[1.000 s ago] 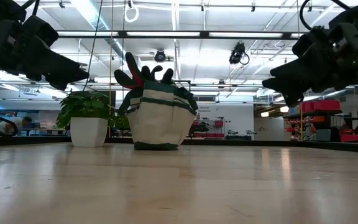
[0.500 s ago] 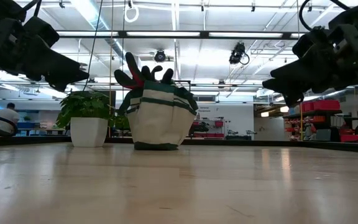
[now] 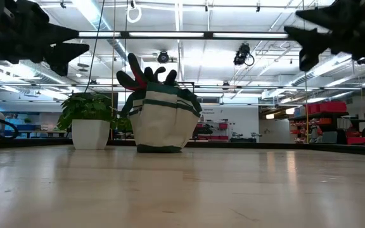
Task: Pick & Place Garden tools in Gardening bag
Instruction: Return to Home Position
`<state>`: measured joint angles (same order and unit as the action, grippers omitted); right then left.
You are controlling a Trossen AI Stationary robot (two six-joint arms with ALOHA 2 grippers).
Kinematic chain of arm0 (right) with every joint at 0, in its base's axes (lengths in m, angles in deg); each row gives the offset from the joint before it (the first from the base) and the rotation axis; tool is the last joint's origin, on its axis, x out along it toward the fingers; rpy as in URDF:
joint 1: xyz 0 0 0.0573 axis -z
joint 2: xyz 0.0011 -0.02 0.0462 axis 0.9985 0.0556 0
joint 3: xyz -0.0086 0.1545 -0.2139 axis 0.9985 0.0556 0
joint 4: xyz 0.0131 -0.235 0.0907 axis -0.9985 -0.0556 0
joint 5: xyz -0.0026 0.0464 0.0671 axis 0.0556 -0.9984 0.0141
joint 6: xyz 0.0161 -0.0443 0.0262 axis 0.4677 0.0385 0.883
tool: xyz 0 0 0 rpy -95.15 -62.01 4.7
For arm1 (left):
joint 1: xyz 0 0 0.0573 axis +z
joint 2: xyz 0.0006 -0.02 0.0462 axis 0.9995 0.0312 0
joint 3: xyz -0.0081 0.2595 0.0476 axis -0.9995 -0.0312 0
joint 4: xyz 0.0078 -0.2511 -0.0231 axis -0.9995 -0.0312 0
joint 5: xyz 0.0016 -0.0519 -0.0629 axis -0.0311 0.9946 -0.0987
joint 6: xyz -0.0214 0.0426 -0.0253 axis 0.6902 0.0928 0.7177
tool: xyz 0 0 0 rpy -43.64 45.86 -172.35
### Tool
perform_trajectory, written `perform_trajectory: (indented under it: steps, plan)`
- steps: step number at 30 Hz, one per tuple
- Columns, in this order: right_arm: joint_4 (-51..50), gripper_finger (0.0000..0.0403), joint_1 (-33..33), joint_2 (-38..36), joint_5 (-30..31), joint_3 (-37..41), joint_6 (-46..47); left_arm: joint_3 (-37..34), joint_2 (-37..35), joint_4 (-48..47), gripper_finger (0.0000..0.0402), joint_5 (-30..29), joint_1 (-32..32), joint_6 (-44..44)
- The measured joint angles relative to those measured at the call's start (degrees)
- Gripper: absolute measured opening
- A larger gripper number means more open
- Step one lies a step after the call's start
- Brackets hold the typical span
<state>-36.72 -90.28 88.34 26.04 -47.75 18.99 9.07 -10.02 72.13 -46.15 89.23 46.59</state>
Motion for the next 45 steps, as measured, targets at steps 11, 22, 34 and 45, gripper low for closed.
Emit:
perform_trajectory:
  steps: [11, 22, 34, 45]
  plan:
    - [-0.98, 0.016, 0.0, -27.48, -0.01, 0.0, -0.01, -0.02, -0.23, -0.36, 0.0209, -0.02, -0.01, -0.04]
    - [4.24, 0.016, 0.04, -34.18, -0.28, -0.05, -0.01, -0.02, -0.23, -0.33, 0.0209, 0.11, 0.82, -0.07]
    - [-1.63, 0.016, 0.04, -34.2, -0.21, -0.04, -3.76, -0.02, -0.25, -0.3, 0.0209, -0.02, 6.78, -0.04]
    - [-31.27, 0.016, 0.02, -34.22, -9.68, -0.02, -9.81, -0.04, -0.27, -0.3, 0.0209, -0.06, 11.78, -0.04]
